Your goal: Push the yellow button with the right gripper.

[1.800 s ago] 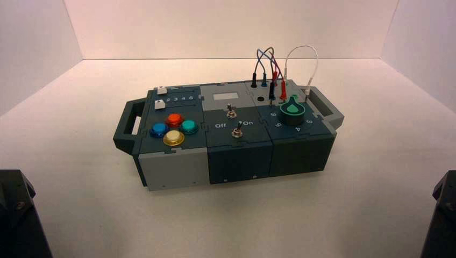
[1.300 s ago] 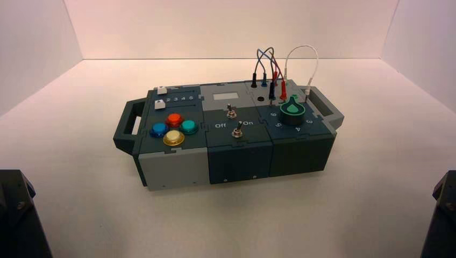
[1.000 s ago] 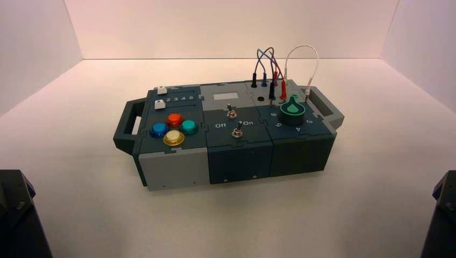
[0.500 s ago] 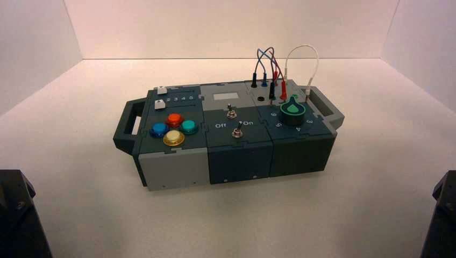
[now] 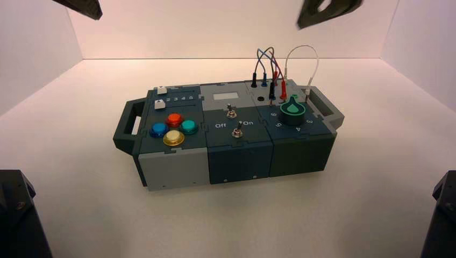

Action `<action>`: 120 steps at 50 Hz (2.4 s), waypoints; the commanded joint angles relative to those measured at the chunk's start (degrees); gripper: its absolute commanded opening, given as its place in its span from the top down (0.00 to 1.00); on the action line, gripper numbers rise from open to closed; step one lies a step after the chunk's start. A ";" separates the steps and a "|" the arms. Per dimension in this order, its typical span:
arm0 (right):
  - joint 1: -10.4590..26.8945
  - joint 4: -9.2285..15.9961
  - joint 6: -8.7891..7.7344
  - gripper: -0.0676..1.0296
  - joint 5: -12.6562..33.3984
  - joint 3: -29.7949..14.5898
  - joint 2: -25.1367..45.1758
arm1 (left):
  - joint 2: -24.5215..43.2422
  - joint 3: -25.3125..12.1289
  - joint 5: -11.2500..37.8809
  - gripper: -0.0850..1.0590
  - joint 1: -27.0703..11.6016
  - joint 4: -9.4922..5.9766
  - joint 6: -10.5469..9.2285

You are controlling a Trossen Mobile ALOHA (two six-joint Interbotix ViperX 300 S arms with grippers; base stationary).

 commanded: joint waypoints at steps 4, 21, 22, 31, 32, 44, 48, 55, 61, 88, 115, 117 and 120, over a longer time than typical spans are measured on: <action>6.68 2.29 0.18 0.96 3.08 -5.54 6.06 | -0.26 -0.79 2.46 0.95 -0.18 0.00 0.62; 14.41 6.15 0.26 0.96 5.62 -12.30 15.91 | -0.26 0.44 5.71 0.95 -0.70 -0.18 2.02; 14.94 6.50 0.26 0.96 5.62 -12.66 16.52 | -0.26 0.53 5.71 0.95 -0.88 -0.18 2.02; 18.90 8.61 0.26 0.96 6.15 -16.08 21.62 | -0.97 -0.44 7.21 0.95 -1.32 -0.35 2.02; 19.07 8.70 0.26 0.96 6.15 -16.26 21.88 | -0.97 -0.53 7.29 0.95 -1.32 -0.26 2.02; 21.18 10.20 0.00 0.96 8.17 -20.57 28.83 | -0.62 -1.23 8.44 0.95 -1.32 0.18 3.16; 21.53 10.20 -0.09 0.96 8.70 -21.53 30.06 | -0.44 -1.05 8.26 0.95 -1.32 0.26 3.25; 21.71 10.63 -0.09 0.96 9.67 -23.73 32.34 | -0.62 -0.97 8.09 0.95 -1.32 0.26 3.34; 21.97 10.81 -0.09 0.96 10.81 -25.84 34.37 | -0.88 -0.97 8.09 0.95 -1.23 0.26 3.34; 23.03 11.78 -0.18 0.96 12.74 -29.09 39.11 | -2.90 -0.79 8.00 0.95 -1.32 0.09 3.34; 22.32 11.69 -0.18 0.96 12.48 -29.36 41.04 | -2.46 -0.79 7.91 0.95 -1.85 0.09 3.34; 22.24 11.69 -0.18 0.96 12.48 -29.53 41.48 | -2.46 -0.79 8.00 0.95 -1.93 0.09 3.34; 22.15 11.69 -0.18 0.96 12.48 -29.71 42.19 | -2.46 -0.79 8.00 0.95 -2.02 0.09 3.34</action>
